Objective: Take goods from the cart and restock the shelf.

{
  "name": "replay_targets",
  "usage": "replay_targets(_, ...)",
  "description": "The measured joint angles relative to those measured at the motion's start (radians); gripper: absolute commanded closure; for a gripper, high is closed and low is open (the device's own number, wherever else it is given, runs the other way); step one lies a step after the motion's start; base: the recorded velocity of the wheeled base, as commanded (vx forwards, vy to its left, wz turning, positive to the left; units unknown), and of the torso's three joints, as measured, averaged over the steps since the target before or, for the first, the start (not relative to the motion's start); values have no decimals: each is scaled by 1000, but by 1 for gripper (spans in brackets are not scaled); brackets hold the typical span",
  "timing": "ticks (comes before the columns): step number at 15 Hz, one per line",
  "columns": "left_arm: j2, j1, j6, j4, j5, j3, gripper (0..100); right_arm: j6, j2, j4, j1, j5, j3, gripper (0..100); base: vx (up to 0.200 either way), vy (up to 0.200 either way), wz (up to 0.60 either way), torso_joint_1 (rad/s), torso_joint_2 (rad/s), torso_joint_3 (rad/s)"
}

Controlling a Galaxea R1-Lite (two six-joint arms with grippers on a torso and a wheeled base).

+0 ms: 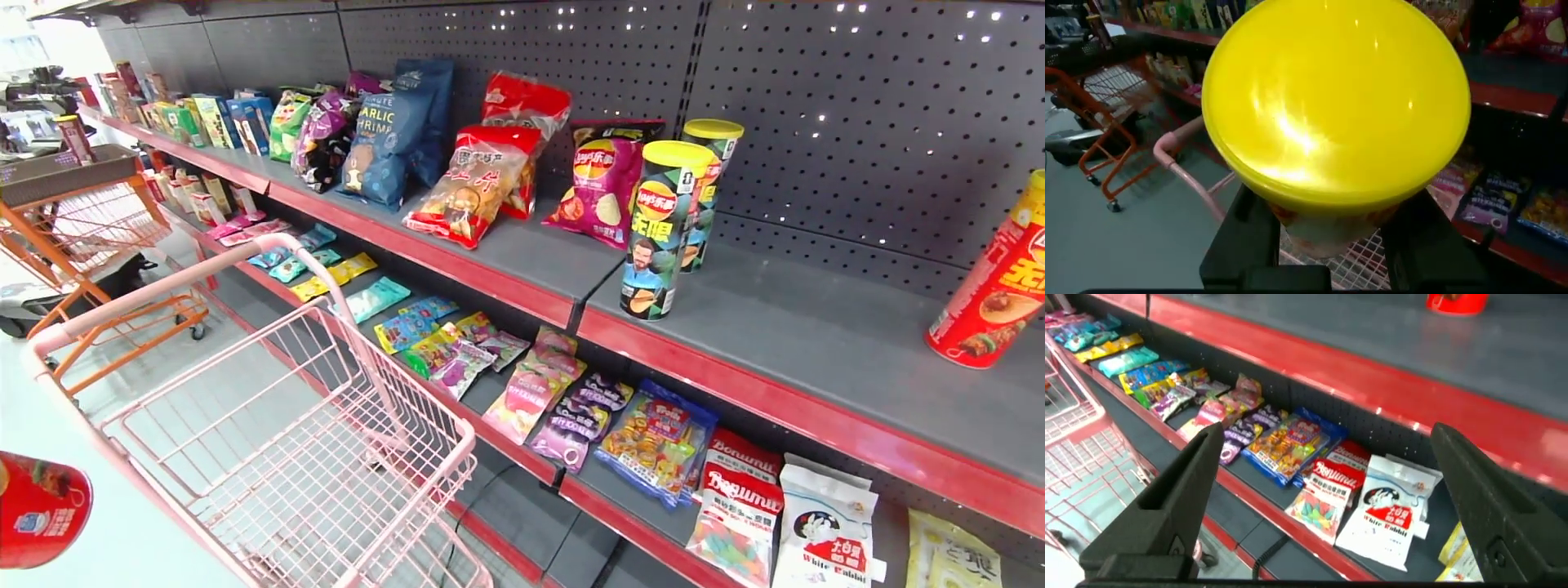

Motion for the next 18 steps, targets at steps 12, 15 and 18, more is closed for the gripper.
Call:
replay_targets(12, -22, -21, 65, 2, 9, 16, 100, 4, 0, -1, 0, 0, 0, 0, 0, 0, -600, 22, -46, -28)
replay_targets(15, -19, -19, 114, 3, 15, 15, 100, 2, 0, 0, 0, 0, 0, 0, 0, 0, 0, 0, 0, 0)
replay_targets(18, -19, -20, 147, 4, 30, 14, 100, 1, 0, 0, -1, 0, 0, 0, 67, 0, 0, 1, 1, 1)
